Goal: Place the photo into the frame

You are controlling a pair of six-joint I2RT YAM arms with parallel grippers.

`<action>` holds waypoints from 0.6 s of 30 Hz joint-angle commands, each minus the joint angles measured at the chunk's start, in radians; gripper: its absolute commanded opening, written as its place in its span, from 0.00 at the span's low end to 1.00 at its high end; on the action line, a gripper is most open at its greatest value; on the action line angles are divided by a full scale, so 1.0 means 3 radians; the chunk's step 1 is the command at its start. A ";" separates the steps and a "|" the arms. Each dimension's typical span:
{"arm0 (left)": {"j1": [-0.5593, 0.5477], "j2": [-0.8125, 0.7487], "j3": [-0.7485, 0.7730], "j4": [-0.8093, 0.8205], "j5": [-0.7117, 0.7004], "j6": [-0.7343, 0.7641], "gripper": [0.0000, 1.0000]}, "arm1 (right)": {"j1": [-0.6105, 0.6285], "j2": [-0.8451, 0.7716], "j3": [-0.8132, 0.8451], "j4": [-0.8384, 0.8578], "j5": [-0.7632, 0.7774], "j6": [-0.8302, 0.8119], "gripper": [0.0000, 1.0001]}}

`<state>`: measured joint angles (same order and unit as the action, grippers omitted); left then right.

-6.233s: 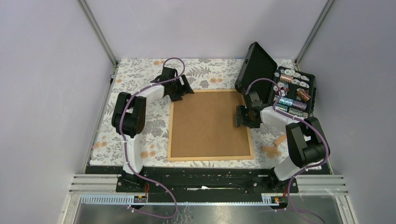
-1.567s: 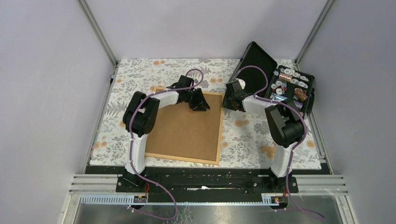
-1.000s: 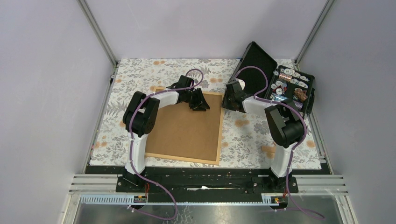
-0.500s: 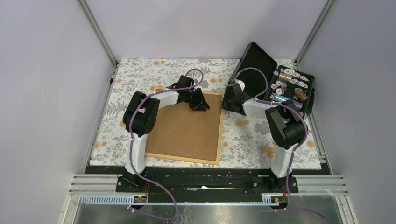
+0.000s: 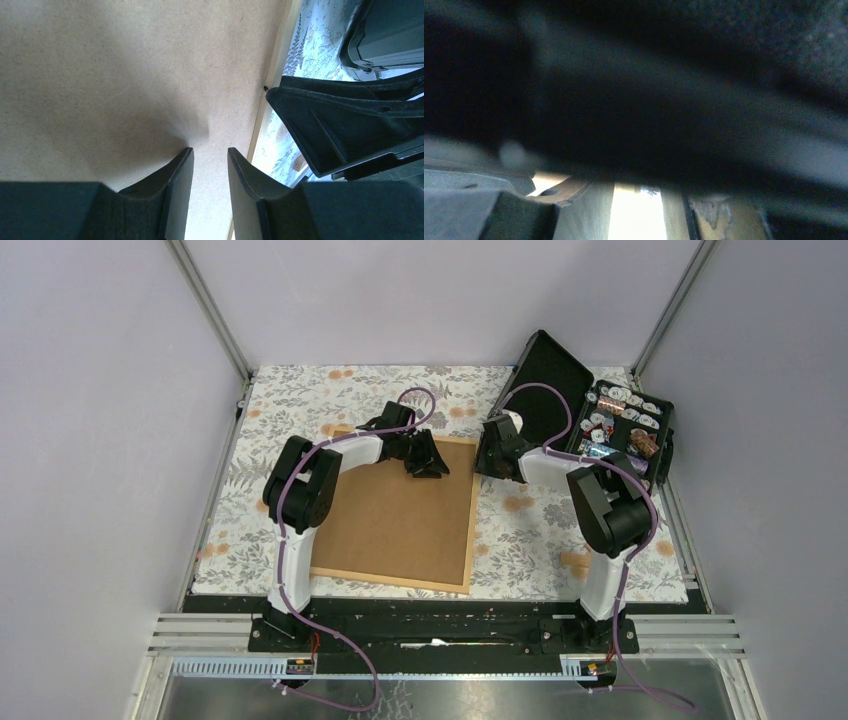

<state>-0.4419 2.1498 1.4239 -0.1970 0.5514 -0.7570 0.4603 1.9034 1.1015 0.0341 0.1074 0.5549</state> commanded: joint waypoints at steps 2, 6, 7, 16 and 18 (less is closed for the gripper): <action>0.0001 0.0213 -0.0198 -0.0486 -0.0365 0.0202 0.38 | 0.0102 0.0380 0.0035 -0.0490 -0.0132 -0.0247 0.43; 0.0002 0.0214 -0.0199 -0.0494 -0.0367 0.0207 0.38 | 0.0110 0.0485 0.0183 -0.0668 -0.0078 -0.0331 0.43; 0.0003 0.0220 -0.0203 -0.0490 -0.0365 0.0207 0.38 | 0.0112 0.0502 0.0206 -0.0699 -0.0055 -0.0355 0.43; 0.0001 0.0197 -0.0213 -0.0498 -0.0369 0.0211 0.38 | 0.0239 0.0830 0.0415 -0.0988 0.0231 -0.0446 0.45; 0.0001 0.0193 -0.0213 -0.0499 -0.0370 0.0212 0.38 | 0.0260 0.0897 0.0519 -0.1133 0.0310 -0.0440 0.45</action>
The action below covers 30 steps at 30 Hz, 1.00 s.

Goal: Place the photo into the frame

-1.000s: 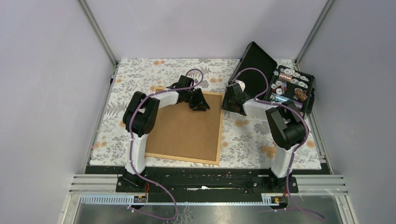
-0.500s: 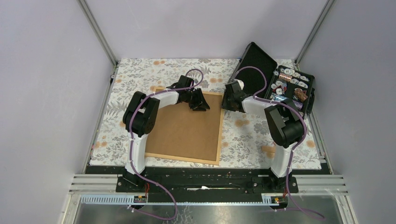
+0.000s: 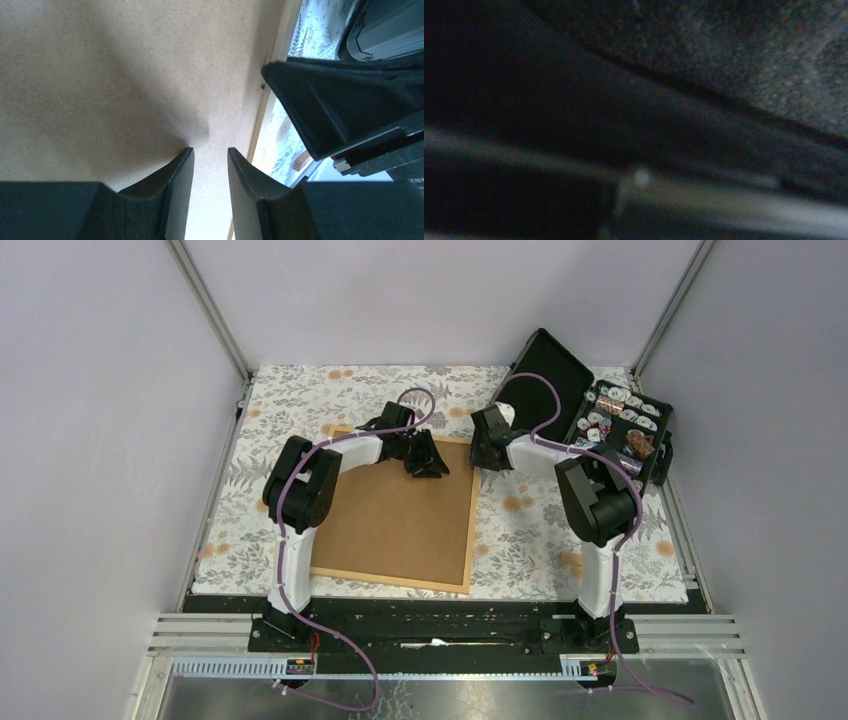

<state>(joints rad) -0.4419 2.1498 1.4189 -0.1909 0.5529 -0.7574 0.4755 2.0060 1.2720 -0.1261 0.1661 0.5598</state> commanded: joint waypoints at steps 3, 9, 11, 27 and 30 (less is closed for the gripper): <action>0.0001 0.0186 -0.0196 -0.0521 -0.0372 0.0214 0.37 | 0.0247 0.0682 0.0179 -0.0939 0.0257 -0.0462 0.46; 0.0001 0.0156 -0.0197 -0.0522 -0.0376 0.0214 0.37 | 0.0239 0.0432 -0.0032 -0.0932 -0.0303 -0.0380 0.50; 0.0002 0.0156 -0.0194 -0.0522 -0.0365 0.0214 0.37 | 0.0217 0.0267 -0.0046 -0.0931 -0.0410 -0.0316 0.50; -0.0014 0.0142 -0.0199 -0.0497 -0.0339 0.0203 0.37 | -0.0262 -0.0333 -0.0902 0.0294 -0.1274 0.0044 0.53; -0.0012 0.0120 -0.0213 -0.0459 -0.0304 0.0202 0.39 | -0.0223 -0.0427 -0.0890 0.0206 -0.1296 -0.0171 0.65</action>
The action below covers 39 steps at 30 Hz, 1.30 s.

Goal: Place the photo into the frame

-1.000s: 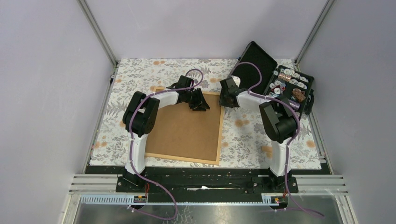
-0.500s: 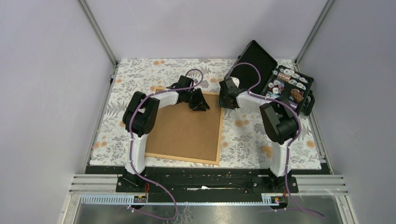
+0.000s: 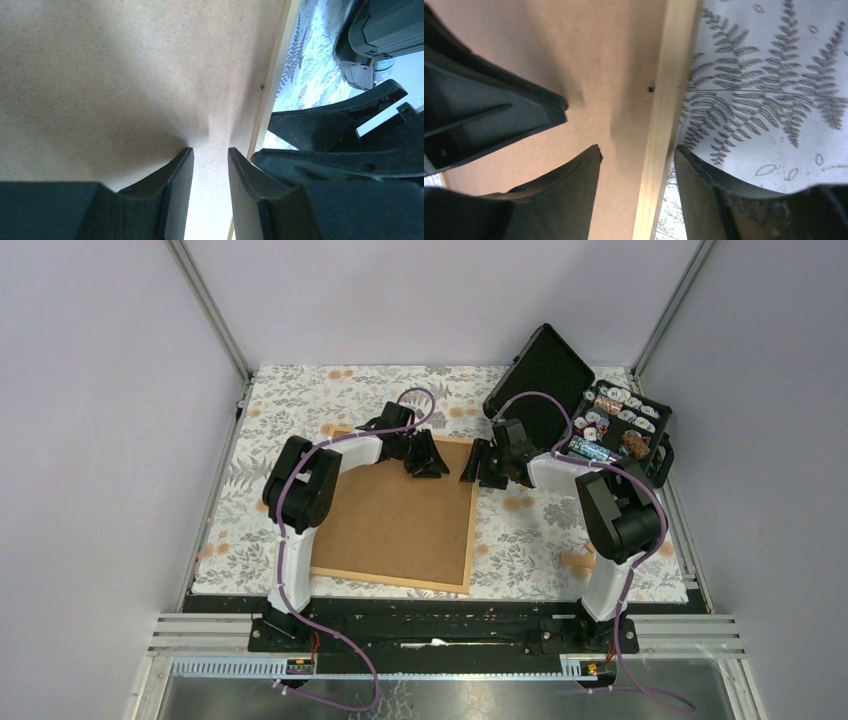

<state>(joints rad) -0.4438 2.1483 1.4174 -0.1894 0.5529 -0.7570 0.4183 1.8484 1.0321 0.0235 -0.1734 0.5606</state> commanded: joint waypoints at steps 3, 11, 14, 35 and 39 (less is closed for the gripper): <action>-0.0008 -0.0042 -0.0210 -0.0444 -0.0314 0.0266 0.50 | 0.0051 -0.0097 -0.0131 -0.0461 -0.0134 -0.0341 0.76; 0.0565 -0.0997 -0.0330 -0.0733 -0.0395 0.0543 0.92 | 0.0512 -0.0445 -0.0258 -0.0922 0.0353 -0.0350 0.85; 0.1077 -0.1440 -0.0665 -0.0877 -0.0752 0.0674 0.99 | 0.0699 -0.0529 -0.0307 -0.0919 0.0414 -0.0256 0.90; 0.1902 -0.1734 -0.1930 -0.0981 -0.0921 0.0279 0.98 | 0.0757 0.0675 0.1286 -0.1275 0.0895 -0.0493 0.96; 0.1411 -0.2242 -0.2315 -0.1009 -0.0773 0.0008 0.98 | 0.0754 0.1309 0.2320 -0.1319 0.0918 -0.0733 0.96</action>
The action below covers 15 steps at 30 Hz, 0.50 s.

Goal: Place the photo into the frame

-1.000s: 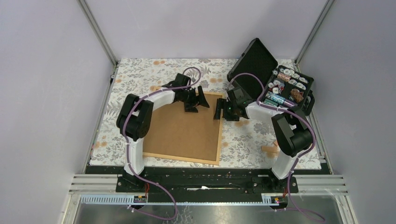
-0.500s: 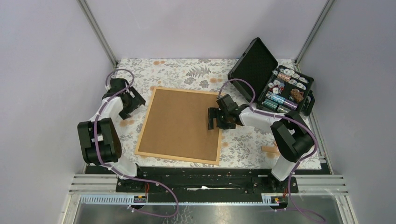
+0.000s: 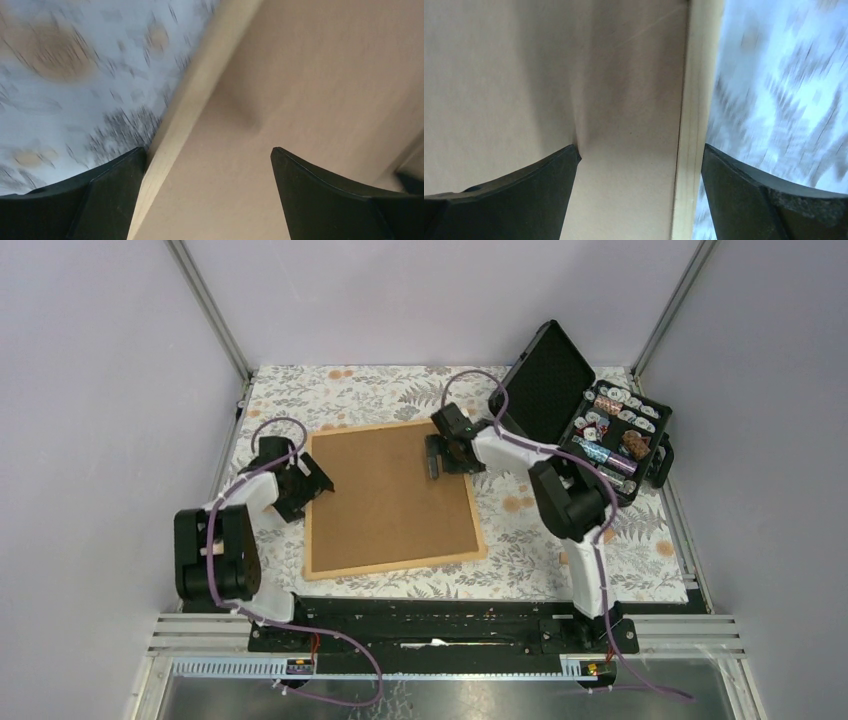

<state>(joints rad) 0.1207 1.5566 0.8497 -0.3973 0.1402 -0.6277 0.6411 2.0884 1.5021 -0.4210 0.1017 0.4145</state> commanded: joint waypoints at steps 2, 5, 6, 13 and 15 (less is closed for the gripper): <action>-0.0848 -0.0524 -0.0618 -0.0330 0.0604 -0.0662 0.98 | 0.0011 0.0796 0.1181 0.0151 0.0039 -0.0394 0.96; -0.1476 -0.0876 -0.0839 -0.0270 0.0603 -0.1014 0.98 | 0.0011 0.1112 0.1770 0.0062 0.0017 -0.0615 0.96; -0.1594 -0.0970 -0.0870 -0.0322 0.0603 -0.1055 0.98 | 0.0011 0.1176 0.1940 0.0006 -0.0020 -0.0666 0.96; -0.1621 -0.1965 -0.0258 -0.1081 -0.0230 -0.0728 0.99 | 0.0013 0.0745 0.2410 -0.0644 0.0212 -0.0680 1.00; -0.1575 -0.1979 0.0008 -0.1033 -0.0537 -0.0577 0.99 | 0.0011 0.0312 0.2130 -0.0716 0.0342 -0.0605 1.00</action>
<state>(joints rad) -0.3714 1.0317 0.6704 -0.7017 0.1555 -0.8524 0.6258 2.4420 2.1803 -0.5247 0.1566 0.2165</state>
